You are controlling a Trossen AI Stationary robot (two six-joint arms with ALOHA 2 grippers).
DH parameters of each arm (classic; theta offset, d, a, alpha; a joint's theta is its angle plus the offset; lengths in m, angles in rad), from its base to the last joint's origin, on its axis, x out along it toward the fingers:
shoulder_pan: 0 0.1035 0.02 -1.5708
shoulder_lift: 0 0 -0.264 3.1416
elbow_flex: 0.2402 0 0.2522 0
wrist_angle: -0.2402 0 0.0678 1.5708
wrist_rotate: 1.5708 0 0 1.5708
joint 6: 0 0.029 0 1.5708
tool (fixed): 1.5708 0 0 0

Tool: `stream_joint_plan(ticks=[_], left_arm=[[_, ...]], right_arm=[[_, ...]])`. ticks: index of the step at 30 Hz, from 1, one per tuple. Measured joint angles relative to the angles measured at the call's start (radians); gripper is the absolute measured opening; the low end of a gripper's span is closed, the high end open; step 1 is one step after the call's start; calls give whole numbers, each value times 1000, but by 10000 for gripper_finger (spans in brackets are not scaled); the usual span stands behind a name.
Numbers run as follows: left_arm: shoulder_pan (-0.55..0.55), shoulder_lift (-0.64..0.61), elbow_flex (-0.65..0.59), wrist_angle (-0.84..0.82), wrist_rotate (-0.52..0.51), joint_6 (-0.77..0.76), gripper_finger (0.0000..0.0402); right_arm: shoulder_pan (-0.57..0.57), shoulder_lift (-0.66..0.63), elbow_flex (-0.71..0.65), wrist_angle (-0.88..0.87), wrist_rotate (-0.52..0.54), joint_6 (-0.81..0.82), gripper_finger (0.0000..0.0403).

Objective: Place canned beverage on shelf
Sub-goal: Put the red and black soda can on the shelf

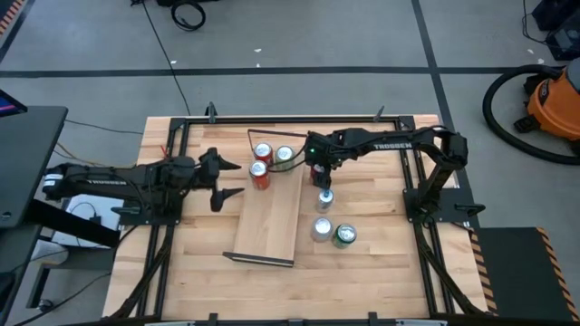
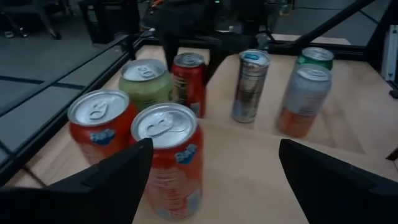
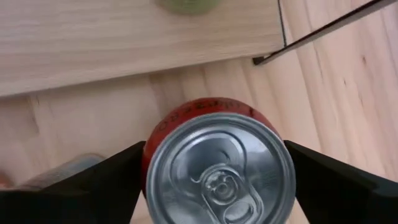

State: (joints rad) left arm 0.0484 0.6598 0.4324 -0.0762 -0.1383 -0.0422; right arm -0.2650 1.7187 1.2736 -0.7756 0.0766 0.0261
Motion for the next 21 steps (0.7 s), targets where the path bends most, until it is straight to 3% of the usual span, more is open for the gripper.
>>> stream_joint_plan(ticks=[6,11,21], left_arm=[[-13,0,0,-13,-1,-16,359],[-13,1,0,-35,-43,-22,359],[-13,1,0,-51,-62,-27,359]], right_arm=[[-2,1,0,2,23,3,318],[5,3,39,-72,27,18,323],[94,1,278,-240,34,52,327]])
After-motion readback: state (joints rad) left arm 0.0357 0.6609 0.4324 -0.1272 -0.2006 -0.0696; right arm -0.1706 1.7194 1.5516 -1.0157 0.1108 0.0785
